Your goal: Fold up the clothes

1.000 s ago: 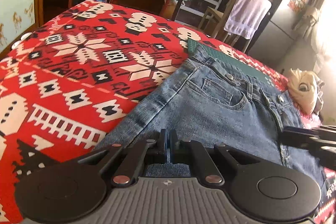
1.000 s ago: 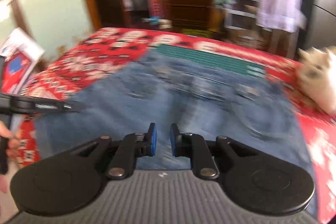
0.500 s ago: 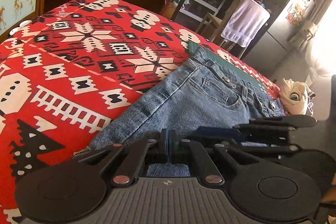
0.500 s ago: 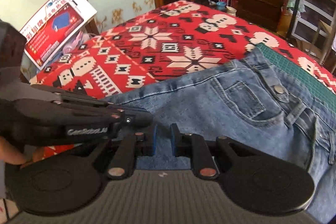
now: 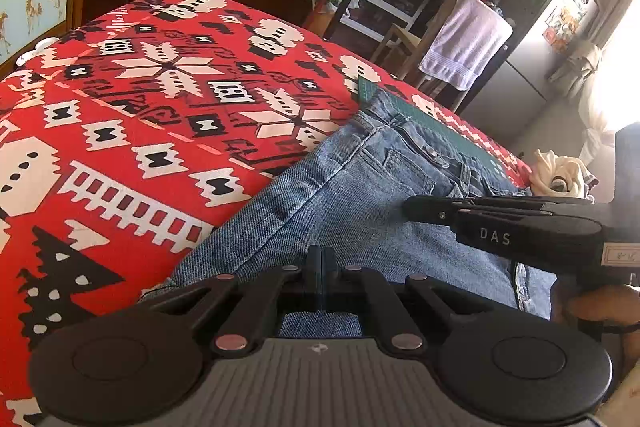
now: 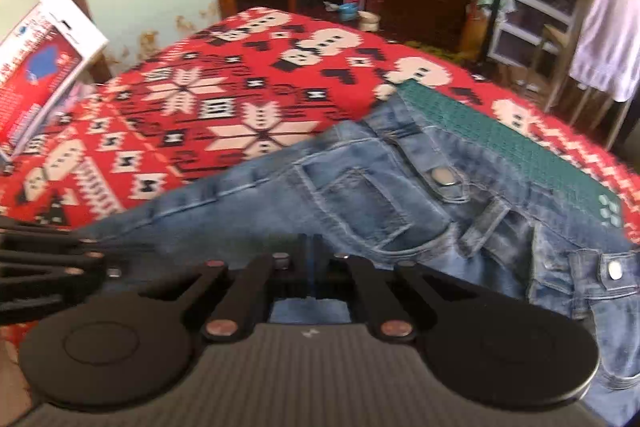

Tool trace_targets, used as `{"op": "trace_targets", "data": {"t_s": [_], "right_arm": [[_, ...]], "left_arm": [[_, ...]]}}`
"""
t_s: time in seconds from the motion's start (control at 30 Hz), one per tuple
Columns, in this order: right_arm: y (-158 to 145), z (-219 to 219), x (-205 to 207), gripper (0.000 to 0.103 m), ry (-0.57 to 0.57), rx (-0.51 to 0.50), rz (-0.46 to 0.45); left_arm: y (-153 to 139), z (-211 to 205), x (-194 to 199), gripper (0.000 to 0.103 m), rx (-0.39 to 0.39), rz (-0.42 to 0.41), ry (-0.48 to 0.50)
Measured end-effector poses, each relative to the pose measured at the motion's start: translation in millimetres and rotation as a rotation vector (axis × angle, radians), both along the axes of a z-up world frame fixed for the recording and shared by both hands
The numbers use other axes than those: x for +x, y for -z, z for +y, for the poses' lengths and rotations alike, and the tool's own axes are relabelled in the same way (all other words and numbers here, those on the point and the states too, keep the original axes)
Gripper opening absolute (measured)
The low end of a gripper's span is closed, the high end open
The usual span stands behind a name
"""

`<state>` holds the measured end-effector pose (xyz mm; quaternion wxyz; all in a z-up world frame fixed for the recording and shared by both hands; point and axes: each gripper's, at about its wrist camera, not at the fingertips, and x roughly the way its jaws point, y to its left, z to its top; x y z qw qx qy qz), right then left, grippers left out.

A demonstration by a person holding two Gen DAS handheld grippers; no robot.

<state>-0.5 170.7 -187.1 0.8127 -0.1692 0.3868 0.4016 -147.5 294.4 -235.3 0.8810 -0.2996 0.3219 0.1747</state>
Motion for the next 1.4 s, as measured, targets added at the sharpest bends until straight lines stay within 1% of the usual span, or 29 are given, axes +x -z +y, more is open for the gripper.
{"op": "trace_targets", "data": {"t_s": [0.1, 0.13, 0.3, 0.37, 0.43, 0.5, 0.7, 0.8, 0.9, 0.93, 1.0, 1.03, 1.13, 1.23, 1.3, 1.4], "right_arm": [[-1.2, -3.3, 1.3, 0.001, 0.009, 0.007, 0.018], [-1.9, -3.1, -2.0, 0.003, -0.004, 0.006, 0.02], [-3.7, -1.4, -32.2, 0.003, -0.102, -0.003, 0.043], [-3.7, -1.6, -44.2, 0.003, -0.133, -0.001, 0.055], [-5.4, -4.6, -48.1, 0.003, -0.141, 0.007, 0.063], [-6.5, -9.7, -43.5, 0.003, -0.117, 0.006, 0.052], [-8.8, -37.8, -1.2, 0.003, 0.037, 0.029, 0.051], [-4.9, -47.6, 15.7, 0.003, 0.087, 0.031, 0.064], [-2.5, -47.7, 10.9, 0.004, 0.064, 0.036, 0.075], [-2.3, -45.9, 4.0, 0.008, 0.04, 0.031, 0.067], [-2.2, -41.0, -13.5, 0.008, -0.014, 0.005, 0.039], [-2.7, -39.4, -20.3, 0.009, -0.03, 0.007, 0.042], [-5.0, -38.2, -35.5, 0.008, -0.062, 0.017, 0.06], [-7.3, -40.9, -38.7, 0.008, -0.085, 0.025, 0.086], [-7.4, -44.0, -35.7, 0.007, -0.083, 0.011, 0.068], [-6.5, -53.1, -17.7, 0.007, -0.021, 0.002, 0.053]], "left_arm": [[-0.9, 0.0, 0.4, 0.003, -0.002, 0.006, -0.004], [-1.3, -0.1, 0.6, 0.003, -0.004, 0.009, -0.007], [-4.9, -4.8, 1.8, 0.003, 0.005, 0.033, -0.001], [-5.9, -7.1, 1.3, 0.003, -0.003, 0.037, 0.004], [-6.7, -10.4, 1.6, 0.003, -0.024, 0.038, 0.004], [-7.4, -13.8, 1.9, 0.003, -0.045, 0.039, 0.004], [-11.7, -39.2, 15.1, 0.003, -0.032, 0.044, 0.077], [-11.7, -47.1, 19.5, 0.003, -0.031, 0.048, 0.095], [-13.6, -50.0, 22.9, 0.003, -0.03, 0.047, 0.101], [-14.2, -50.8, 24.0, 0.003, -0.03, 0.046, 0.102], [-15.3, -52.4, 26.2, 0.003, -0.026, 0.045, 0.108], [-14.8, -52.2, 26.4, 0.001, -0.027, 0.047, 0.106], [-13.0, -52.0, 26.4, 0.002, -0.027, 0.053, 0.101], [-11.6, -54.4, 26.2, 0.002, -0.02, 0.062, 0.111], [-10.6, -56.1, 26.1, 0.002, -0.016, 0.068, 0.117], [-9.6, -56.5, 24.4, 0.002, -0.002, 0.073, 0.121]]}}
